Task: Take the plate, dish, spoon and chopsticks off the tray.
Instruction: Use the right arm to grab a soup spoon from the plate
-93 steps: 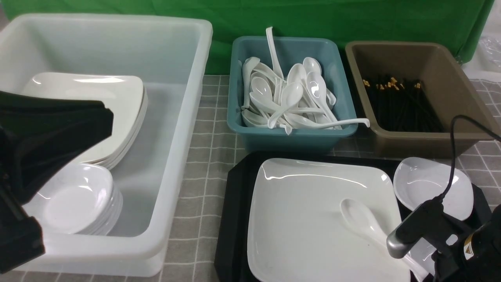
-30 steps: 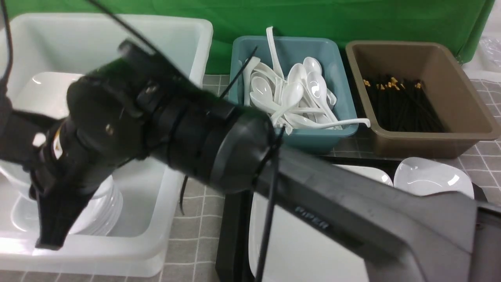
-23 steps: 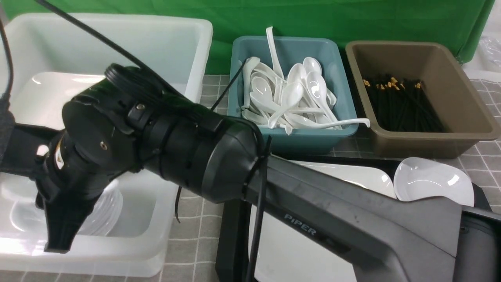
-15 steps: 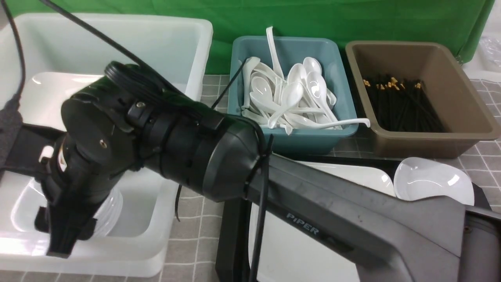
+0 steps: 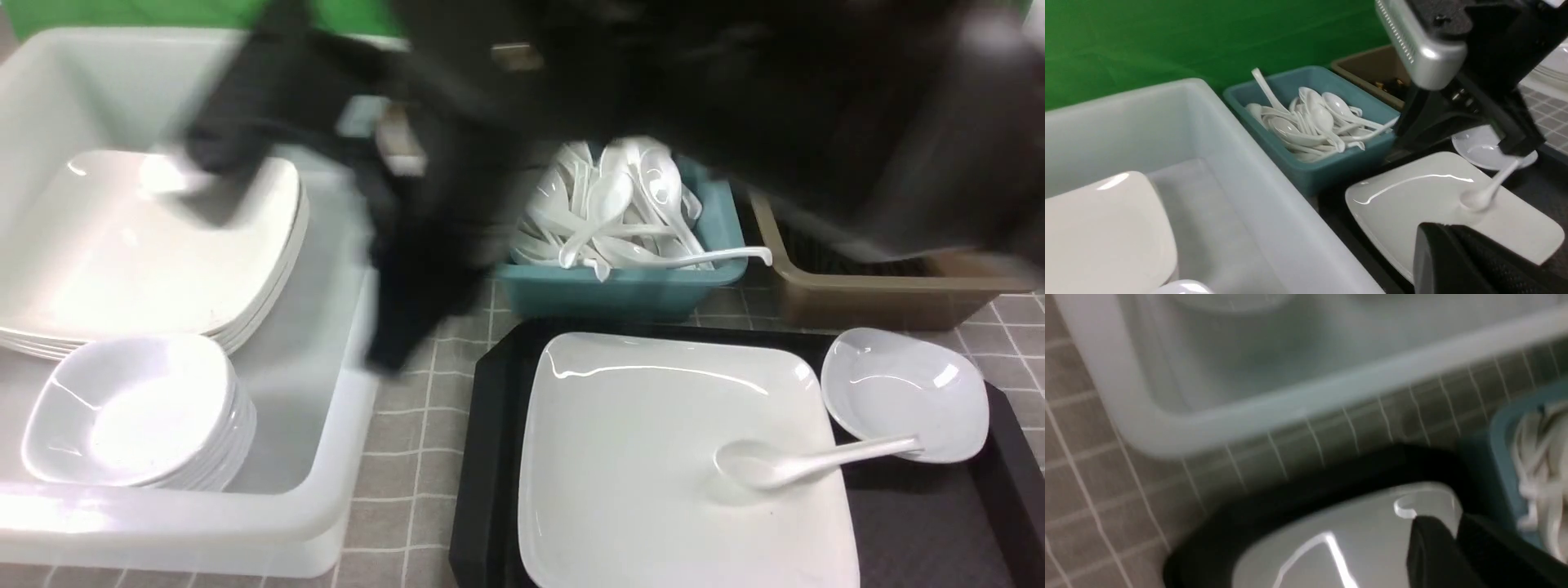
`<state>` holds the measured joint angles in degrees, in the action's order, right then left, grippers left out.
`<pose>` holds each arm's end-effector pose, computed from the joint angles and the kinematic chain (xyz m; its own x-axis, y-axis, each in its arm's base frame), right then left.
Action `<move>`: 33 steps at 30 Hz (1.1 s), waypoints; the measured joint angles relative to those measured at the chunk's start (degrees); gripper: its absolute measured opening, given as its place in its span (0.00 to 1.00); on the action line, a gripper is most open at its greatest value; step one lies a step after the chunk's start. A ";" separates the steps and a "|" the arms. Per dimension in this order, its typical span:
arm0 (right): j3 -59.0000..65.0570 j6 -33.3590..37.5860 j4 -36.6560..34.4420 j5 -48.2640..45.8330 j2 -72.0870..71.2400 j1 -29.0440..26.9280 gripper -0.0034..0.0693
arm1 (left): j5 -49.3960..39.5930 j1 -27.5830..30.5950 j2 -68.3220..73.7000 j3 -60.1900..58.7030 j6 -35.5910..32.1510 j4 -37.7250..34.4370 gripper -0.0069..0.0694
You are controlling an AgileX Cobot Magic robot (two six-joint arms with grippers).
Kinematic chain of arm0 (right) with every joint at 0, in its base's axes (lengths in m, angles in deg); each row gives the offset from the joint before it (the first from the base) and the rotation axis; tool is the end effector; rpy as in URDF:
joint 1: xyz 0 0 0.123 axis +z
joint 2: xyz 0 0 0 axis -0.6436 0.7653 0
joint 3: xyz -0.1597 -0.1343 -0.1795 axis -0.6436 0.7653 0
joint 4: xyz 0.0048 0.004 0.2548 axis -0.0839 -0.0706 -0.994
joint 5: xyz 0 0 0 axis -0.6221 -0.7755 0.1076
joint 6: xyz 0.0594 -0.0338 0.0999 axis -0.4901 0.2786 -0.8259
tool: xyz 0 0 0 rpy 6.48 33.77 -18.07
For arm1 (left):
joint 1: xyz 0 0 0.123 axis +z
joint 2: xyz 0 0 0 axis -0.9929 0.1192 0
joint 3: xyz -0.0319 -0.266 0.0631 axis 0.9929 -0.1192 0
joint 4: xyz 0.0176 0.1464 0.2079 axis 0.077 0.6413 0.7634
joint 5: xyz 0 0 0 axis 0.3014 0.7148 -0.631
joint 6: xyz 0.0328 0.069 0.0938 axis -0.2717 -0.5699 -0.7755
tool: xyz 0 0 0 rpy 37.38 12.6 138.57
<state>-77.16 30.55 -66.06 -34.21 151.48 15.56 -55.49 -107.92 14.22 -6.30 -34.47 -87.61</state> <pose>0.2515 0.3238 0.3439 -0.2627 -0.8354 -0.4829 -0.8426 0.4424 -0.3070 0.0696 -0.0481 0.3641 -0.1720 0.1739 -0.9696 0.5380 0.8411 0.0554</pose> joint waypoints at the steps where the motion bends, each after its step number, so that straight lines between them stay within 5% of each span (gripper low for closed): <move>1: 0.96 -0.13 0.00 0.00 -0.57 -0.41 0.25 | 0.00 0.00 0.45 0.00 -0.25 -0.24 0.12; 8: 32.90 1.35 0.86 2.53 -14.92 -22.18 0.48 | 1.84 0.00 5.84 -0.05 -5.64 -4.43 0.12; 11: 46.32 7.55 0.94 12.28 -17.73 -33.01 0.51 | 4.68 0.00 7.06 -0.05 -6.09 -4.68 0.12; 15: 56.38 9.67 0.87 24.87 -17.88 -40.28 0.52 | 6.82 0.00 7.39 -0.05 -7.33 -4.87 0.12; 23: 58.62 16.35 0.08 35.51 -18.01 -38.98 0.63 | 7.43 0.00 7.39 -0.05 -8.00 -5.04 0.12; 33: 58.70 38.45 -0.30 41.93 -12.97 -36.54 0.67 | 6.88 0.00 7.39 -0.05 -8.43 -5.10 0.12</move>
<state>-18.46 69.00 -66.36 7.71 138.51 -20.98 -48.61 -107.92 21.61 -6.35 -42.90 -92.70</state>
